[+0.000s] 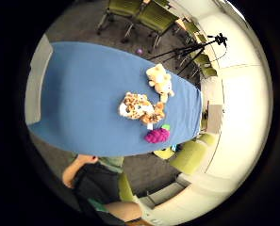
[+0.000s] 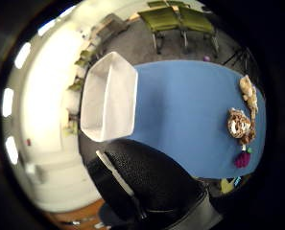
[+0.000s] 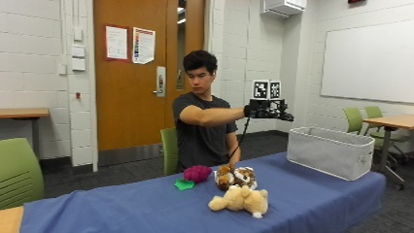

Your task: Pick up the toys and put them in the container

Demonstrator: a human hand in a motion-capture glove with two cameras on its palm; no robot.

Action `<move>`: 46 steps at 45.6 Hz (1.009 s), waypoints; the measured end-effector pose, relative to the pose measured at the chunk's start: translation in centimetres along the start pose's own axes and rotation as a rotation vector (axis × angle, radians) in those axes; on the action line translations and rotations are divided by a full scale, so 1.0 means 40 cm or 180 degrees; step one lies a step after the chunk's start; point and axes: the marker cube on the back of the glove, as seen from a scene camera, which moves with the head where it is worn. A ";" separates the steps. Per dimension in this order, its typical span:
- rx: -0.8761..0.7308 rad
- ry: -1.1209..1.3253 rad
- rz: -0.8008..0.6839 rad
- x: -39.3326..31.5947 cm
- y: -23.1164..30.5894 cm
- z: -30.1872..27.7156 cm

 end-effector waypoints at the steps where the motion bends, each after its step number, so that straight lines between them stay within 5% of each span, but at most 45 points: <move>1: -0.0002 0.0002 0.0003 0.000 0.001 0.000; 24: -0.0040 -0.0085 0.0143 0.172 0.023 0.039; 46: -0.0491 -0.0273 0.0631 0.482 0.063 0.370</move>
